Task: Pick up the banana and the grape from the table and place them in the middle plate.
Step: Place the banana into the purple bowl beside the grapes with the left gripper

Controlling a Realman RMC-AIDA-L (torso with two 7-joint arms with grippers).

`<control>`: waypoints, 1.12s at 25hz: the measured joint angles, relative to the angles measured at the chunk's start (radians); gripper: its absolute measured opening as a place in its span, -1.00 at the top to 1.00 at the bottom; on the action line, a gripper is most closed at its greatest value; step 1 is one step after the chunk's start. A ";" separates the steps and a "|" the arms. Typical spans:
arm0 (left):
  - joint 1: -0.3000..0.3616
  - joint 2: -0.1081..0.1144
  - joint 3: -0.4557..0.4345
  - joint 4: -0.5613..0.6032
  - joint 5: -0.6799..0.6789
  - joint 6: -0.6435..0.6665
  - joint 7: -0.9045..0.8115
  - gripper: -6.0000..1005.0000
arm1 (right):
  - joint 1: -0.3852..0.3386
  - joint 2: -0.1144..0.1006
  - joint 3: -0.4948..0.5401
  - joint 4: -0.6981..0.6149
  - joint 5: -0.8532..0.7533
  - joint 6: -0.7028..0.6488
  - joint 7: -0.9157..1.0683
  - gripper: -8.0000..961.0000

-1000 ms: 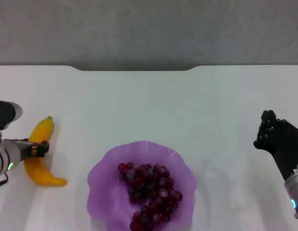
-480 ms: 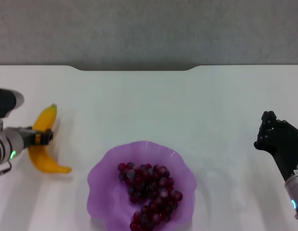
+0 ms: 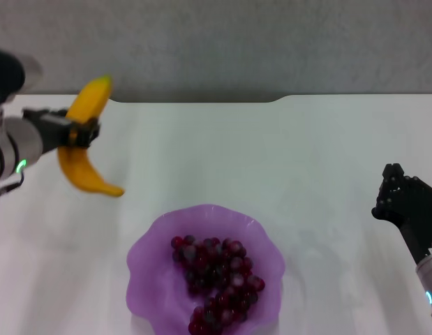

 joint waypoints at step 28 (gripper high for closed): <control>0.050 -0.004 0.487 -0.154 -0.009 -0.141 0.161 0.02 | 0.011 0.002 -0.002 0.022 0.039 0.000 0.003 0.90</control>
